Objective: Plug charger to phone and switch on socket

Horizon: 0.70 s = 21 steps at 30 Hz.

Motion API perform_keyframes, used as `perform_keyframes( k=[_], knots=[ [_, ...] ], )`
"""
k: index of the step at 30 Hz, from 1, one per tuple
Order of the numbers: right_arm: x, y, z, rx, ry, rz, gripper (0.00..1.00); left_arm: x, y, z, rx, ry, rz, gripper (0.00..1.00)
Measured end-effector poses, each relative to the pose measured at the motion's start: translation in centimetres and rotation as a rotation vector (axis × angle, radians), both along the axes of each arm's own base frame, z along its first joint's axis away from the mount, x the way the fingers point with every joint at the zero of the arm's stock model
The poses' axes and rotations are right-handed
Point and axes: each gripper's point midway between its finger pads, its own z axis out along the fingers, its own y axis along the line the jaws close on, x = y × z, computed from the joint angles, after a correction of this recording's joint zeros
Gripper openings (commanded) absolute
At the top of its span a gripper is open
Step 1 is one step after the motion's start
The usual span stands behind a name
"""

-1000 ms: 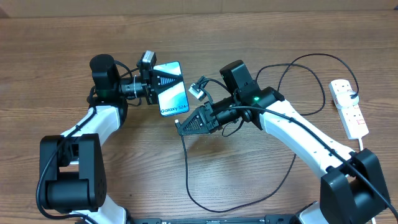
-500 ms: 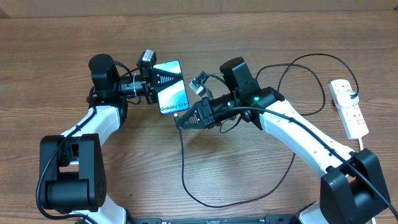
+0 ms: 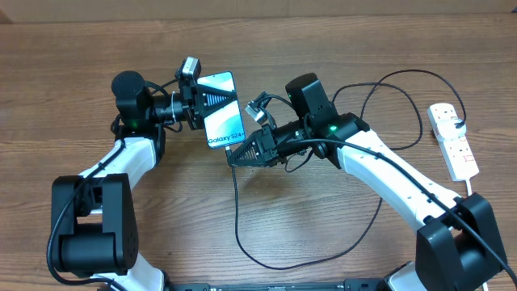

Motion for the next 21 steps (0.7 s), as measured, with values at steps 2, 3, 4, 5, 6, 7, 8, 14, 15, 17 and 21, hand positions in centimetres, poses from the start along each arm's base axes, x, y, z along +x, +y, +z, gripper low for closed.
perform_keyframes(
  k=[2,3,4,5,6,7,8,14,15,17,21],
  knots=[
    [-0.19,-0.01,0.18,0.009,0.008,0.010,0.04,0.00,0.00,0.00,0.000,0.000,0.000,0.04],
    [-0.28,-0.01,0.26,0.013,0.011,0.014,0.04,0.00,0.00,0.00,0.000,0.000,0.000,0.04],
    [-0.34,-0.01,0.32,0.016,0.013,0.017,0.04,0.00,0.00,0.00,0.000,0.000,0.000,0.04],
    [-0.41,-0.02,0.39,0.020,0.016,0.021,0.04,0.00,0.00,0.00,0.000,0.000,0.000,0.04],
    [-0.45,-0.02,0.43,0.022,0.017,0.023,0.04,0.00,0.00,0.00,0.000,0.000,0.000,0.04],
    [-0.50,-0.02,0.48,0.025,0.019,0.026,0.04,0.00,0.00,0.00,0.000,0.000,0.000,0.04],
    [-0.53,-0.02,0.52,0.026,0.020,0.028,0.04,0.00,0.00,0.00,0.000,0.000,0.000,0.04],
    [-0.45,0.05,0.72,0.037,0.010,0.031,0.04,0.00,0.00,0.01,0.000,-0.001,0.000,0.04],
    [-0.43,0.05,0.73,0.038,0.009,0.030,0.04,0.00,0.00,0.01,0.000,-0.001,0.000,0.04],
    [-0.36,0.02,0.75,0.039,0.007,0.029,0.04,0.00,0.00,0.01,0.000,-0.001,0.000,0.04],
    [-0.11,-0.16,0.73,0.037,0.011,0.020,0.04,0.00,0.00,0.01,0.000,-0.001,0.000,0.04]
  ],
)
